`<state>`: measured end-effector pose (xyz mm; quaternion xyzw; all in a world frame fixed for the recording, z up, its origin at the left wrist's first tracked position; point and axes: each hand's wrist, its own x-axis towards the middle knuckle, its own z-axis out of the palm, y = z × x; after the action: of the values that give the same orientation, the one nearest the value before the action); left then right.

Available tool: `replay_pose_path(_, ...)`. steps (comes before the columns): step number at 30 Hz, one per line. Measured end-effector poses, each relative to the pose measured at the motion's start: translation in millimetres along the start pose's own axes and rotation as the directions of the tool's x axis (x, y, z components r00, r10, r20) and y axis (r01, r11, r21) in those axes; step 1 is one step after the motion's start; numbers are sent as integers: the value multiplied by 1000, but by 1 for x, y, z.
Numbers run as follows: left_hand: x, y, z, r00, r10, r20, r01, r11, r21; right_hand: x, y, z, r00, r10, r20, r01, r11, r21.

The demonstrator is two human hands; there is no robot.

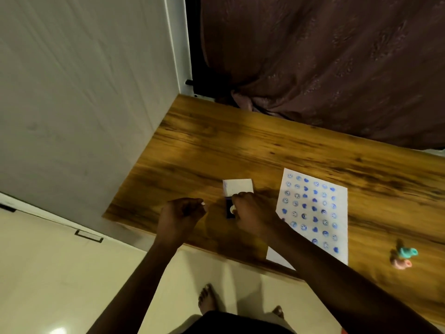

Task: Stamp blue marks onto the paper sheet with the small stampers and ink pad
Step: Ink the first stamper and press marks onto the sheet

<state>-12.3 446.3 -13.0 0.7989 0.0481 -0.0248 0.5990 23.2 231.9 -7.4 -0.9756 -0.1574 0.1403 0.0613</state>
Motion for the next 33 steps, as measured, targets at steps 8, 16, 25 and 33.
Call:
replay_pose_path(8, 3, -8, 10, 998, -40, 46, 42, 999, -23, 4, -6, 13, 998, 55, -34, -55, 998, -7)
replay_pose_path(16, 9, 7, 20, 999, 7, 32, -9, 998, 68, 6, -9, 9, 992, 114, 50, -113, 993, -20)
replay_pose_path(25, 11, 31, 45, 992, 14, 128, -22, 998, 63, -12, 29, -27, 986, 159, -58, -114, 878, 465)
replay_pose_path(33, 5, 39, 90, 967, 0, 254, -19, 997, 75, -115, 113, -34, 850, 507, -141, -323, 715, 620)
